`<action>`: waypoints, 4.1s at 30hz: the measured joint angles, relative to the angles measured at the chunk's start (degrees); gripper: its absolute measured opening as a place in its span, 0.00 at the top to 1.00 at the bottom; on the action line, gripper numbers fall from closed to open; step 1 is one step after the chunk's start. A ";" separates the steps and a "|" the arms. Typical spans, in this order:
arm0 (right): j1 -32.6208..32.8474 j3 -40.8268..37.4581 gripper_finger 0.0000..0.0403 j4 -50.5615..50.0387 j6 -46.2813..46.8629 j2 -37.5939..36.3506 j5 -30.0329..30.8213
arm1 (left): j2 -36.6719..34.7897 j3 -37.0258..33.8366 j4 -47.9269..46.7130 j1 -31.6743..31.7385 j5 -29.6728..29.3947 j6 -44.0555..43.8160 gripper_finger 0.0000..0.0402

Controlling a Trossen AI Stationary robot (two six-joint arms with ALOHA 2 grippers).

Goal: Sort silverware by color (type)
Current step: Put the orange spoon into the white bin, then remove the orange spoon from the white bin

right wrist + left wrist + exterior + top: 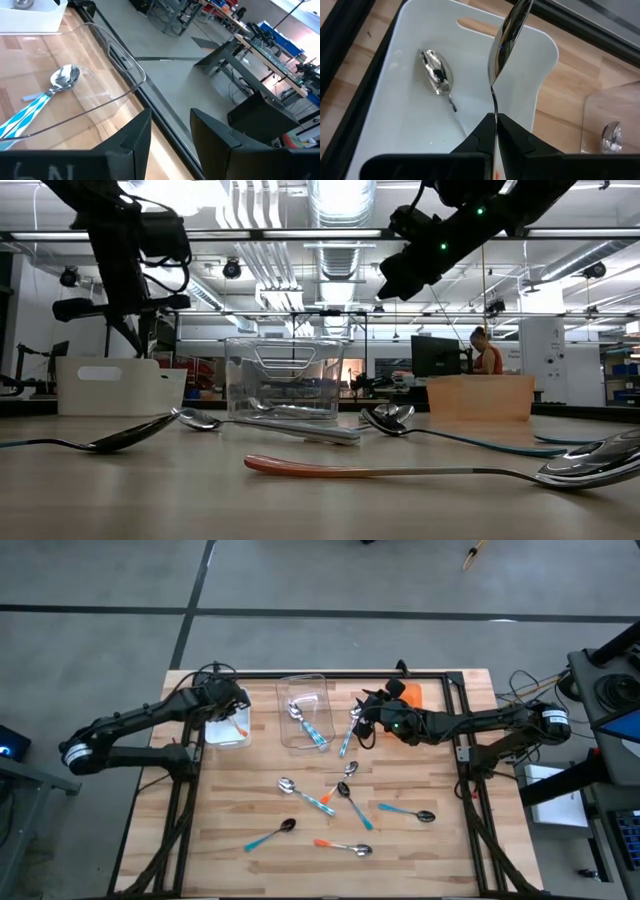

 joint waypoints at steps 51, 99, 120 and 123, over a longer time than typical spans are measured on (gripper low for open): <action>0.00 0.00 0.68 0.74 -0.55 -0.02 0.00 | -0.02 -9.03 8.94 -0.09 2.78 -8.07 1.00; 0.15 -0.02 0.68 -8.11 18.77 -0.02 -3.15 | -1.47 5.81 0.01 -6.27 0.16 43.74 0.85; 0.11 -0.04 0.68 -11.25 22.51 -0.02 -3.09 | 16.01 2.99 -1.58 0.73 -2.83 40.30 0.90; 0.11 -0.04 0.68 -11.41 22.51 -0.02 -3.06 | 17.20 2.39 0.13 2.16 -2.38 40.35 0.90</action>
